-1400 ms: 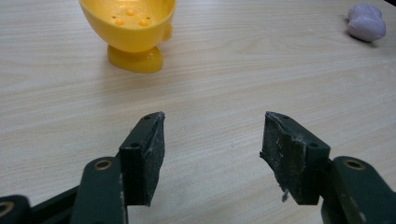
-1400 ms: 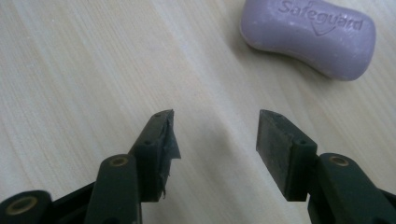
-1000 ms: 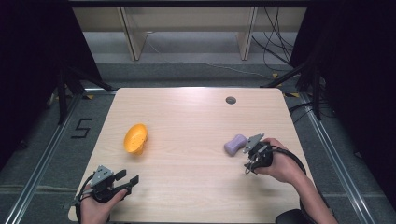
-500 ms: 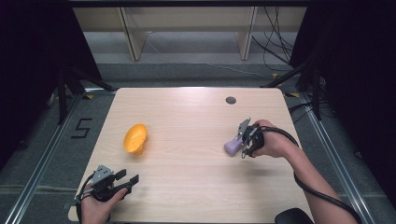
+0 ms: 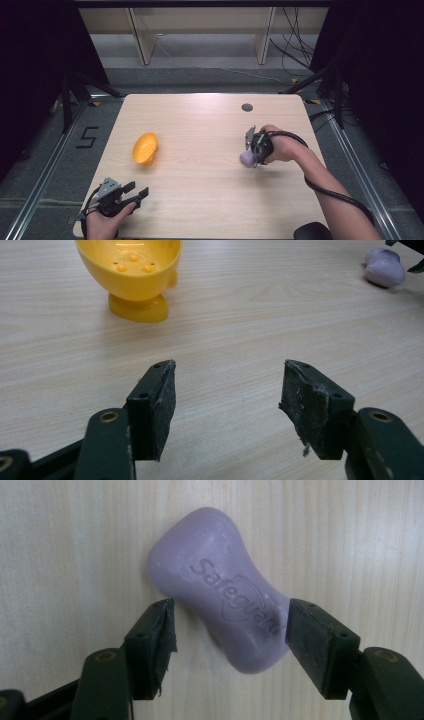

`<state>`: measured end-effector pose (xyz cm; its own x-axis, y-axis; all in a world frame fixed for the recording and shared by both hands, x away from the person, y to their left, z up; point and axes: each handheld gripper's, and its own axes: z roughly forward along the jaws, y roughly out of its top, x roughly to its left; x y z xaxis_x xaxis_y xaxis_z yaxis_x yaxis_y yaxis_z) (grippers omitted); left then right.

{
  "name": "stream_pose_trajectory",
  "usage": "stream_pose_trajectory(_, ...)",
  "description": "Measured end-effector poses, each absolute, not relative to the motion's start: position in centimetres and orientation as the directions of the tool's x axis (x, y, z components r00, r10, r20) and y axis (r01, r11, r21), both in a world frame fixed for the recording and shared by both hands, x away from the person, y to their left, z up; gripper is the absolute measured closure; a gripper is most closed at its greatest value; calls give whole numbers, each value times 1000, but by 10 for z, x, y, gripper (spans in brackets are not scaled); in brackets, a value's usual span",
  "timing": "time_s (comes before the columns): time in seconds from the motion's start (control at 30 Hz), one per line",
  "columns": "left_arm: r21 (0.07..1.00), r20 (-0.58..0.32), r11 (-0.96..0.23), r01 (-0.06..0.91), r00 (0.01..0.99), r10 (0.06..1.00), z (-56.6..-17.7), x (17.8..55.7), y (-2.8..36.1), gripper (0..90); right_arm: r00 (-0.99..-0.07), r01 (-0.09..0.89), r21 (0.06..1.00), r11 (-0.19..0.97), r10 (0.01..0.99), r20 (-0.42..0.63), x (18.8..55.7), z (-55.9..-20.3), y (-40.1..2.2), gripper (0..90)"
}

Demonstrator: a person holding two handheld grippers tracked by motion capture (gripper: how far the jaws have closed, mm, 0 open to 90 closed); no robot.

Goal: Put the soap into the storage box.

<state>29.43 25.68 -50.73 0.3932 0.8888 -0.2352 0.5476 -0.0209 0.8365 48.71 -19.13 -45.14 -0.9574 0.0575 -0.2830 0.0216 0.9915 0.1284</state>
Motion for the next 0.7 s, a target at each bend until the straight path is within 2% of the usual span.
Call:
stream_pose_trajectory(0.27,837,-224,-38,546,405,887,-507,294,257,380,-961,-36,96,995,-8,-278,494,-456,-186,332)
stream_pose_trajectory(0.4,835,-229,-32,549,401,887,-508,295,256,380,-964,-7,88,996,17,-266,493,-460,-185,296)
stream_pose_trajectory(0.53,835,-234,-29,550,403,885,-508,295,256,380,-965,-28,96,995,-2,-263,497,-460,-184,295)
stream_pose_trajectory(0.57,834,-235,-29,551,402,885,-508,295,256,380,-965,-59,96,994,-32,-260,500,-461,-183,291)
stream_pose_trajectory(0.6,833,-231,-34,552,403,885,-508,295,256,380,-968,-26,83,996,-4,-250,499,-462,-182,289)
stream_pose_trajectory(0.7,834,-234,-30,551,402,885,-509,295,256,380,-971,-31,77,997,-11,-239,502,-463,-180,290)
